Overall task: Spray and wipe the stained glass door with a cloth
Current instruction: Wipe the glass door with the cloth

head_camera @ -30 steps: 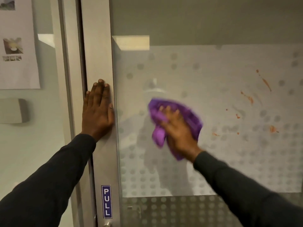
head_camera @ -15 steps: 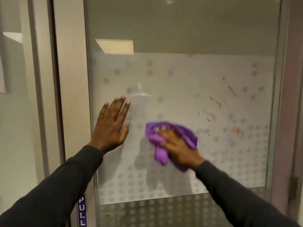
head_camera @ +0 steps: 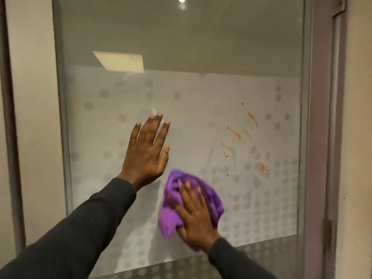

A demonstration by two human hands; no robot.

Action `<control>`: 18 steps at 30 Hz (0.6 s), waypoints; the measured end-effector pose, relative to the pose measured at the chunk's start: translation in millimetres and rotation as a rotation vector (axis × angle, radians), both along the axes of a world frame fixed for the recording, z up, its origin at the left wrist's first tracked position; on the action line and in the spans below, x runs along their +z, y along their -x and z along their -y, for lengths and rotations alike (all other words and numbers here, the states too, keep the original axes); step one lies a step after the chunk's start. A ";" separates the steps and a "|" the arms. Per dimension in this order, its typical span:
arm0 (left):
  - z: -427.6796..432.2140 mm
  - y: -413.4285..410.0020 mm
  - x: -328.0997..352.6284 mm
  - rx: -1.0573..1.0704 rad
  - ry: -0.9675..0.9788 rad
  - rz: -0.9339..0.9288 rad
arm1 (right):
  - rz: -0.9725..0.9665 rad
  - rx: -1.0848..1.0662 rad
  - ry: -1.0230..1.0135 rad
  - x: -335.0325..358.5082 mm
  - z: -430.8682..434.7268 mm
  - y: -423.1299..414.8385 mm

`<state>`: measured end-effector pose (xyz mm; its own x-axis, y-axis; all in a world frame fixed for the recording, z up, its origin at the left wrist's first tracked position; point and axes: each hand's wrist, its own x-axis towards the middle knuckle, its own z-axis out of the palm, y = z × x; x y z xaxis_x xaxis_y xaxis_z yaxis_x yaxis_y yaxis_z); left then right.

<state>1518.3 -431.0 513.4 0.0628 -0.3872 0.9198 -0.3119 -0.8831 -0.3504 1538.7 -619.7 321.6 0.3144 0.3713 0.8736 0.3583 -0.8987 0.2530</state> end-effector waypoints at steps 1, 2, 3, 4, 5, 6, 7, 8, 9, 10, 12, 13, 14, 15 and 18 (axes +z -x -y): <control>5.3 -2.3 -2.7 0.015 -0.022 -0.005 | -0.010 -0.033 0.042 -27.1 3.3 1.6; 9.6 -4.7 -5.6 0.037 -0.042 -0.015 | -0.015 -0.044 0.072 -44.9 7.4 3.1; 12.9 -7.4 -8.1 0.065 -0.058 -0.027 | -0.015 -0.034 0.090 -52.7 12.0 3.2; 14.9 -10.2 -10.1 0.095 -0.070 -0.035 | -0.008 -0.011 0.105 -50.5 16.2 2.4; 16.3 -12.9 -12.0 0.122 -0.082 -0.039 | -0.007 0.011 0.115 -42.1 20.5 1.3; 16.8 -15.4 -13.2 0.143 -0.089 -0.036 | -0.007 0.027 0.113 -28.9 23.9 0.2; 16.9 -17.8 -13.5 0.156 -0.091 -0.026 | 0.002 0.039 0.091 -9.7 27.0 -1.3; 16.9 -19.8 -13.5 0.163 -0.091 -0.014 | 0.021 0.051 0.042 14.5 29.9 -2.9; 17.2 -21.3 -13.2 0.166 -0.092 -0.003 | 0.048 0.063 -0.024 42.9 34.4 -5.8; 17.5 -22.3 -13.3 0.166 -0.091 0.006 | 0.080 0.067 -0.090 74.1 40.3 -8.6; 18.0 -23.3 -14.4 0.163 -0.086 0.017 | 0.138 0.046 -0.191 135.4 54.4 -11.2; 18.2 -23.9 -15.0 0.165 -0.084 0.020 | 0.155 0.037 -0.221 162.1 61.2 -12.1; 18.3 -24.4 -15.2 0.168 -0.084 0.022 | 0.174 0.036 -0.240 183.7 66.9 -13.6; 18.4 -25.0 -15.1 0.172 -0.084 0.024 | 0.189 0.041 -0.254 198.2 70.7 -14.7; 18.2 -27.1 -14.9 0.182 -0.085 0.034 | 0.213 0.027 -0.317 197.8 64.9 -16.6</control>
